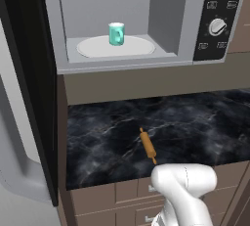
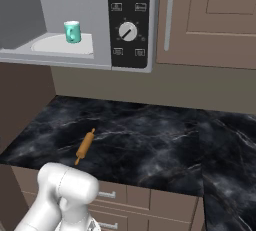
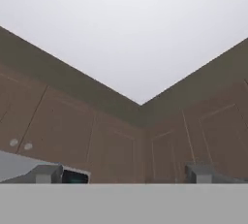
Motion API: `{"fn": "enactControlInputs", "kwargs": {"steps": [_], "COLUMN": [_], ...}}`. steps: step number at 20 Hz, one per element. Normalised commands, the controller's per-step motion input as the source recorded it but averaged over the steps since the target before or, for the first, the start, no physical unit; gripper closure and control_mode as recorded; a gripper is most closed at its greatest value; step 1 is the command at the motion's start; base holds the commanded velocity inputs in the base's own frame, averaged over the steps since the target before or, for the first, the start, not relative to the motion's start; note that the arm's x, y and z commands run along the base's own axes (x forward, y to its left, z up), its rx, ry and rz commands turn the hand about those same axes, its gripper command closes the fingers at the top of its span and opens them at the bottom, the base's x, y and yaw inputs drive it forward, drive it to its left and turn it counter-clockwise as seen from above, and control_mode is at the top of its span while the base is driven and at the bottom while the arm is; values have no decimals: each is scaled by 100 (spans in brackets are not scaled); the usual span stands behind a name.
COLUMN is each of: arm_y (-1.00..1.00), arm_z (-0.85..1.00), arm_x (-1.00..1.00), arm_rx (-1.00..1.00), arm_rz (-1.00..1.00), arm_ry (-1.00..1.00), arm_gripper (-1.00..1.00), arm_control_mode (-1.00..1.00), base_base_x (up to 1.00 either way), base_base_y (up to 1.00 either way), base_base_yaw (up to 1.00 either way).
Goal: Pick the mug from the counter and place it inside the microwave. Then close the microwave.
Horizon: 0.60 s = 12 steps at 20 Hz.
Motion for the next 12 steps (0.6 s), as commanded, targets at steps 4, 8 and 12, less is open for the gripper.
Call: {"fn": "enactControlInputs", "kwargs": {"steps": [4,8,12], "arm_y": [-35,-18,-6], "arm_z": [-12,0,0], "arm_x": [0,0,0], "arm_rx": [36,27,25], "arm_rz": [-17,-21,-24], "arm_ry": [-11,-14,-16], "arm_gripper": [-100,-100,-100], "arm_control_mode": [-100,-100,-100], "base_base_x": [0,0,0], "base_base_y": [0,0,0], "base_base_yaw": [0,0,0]}}
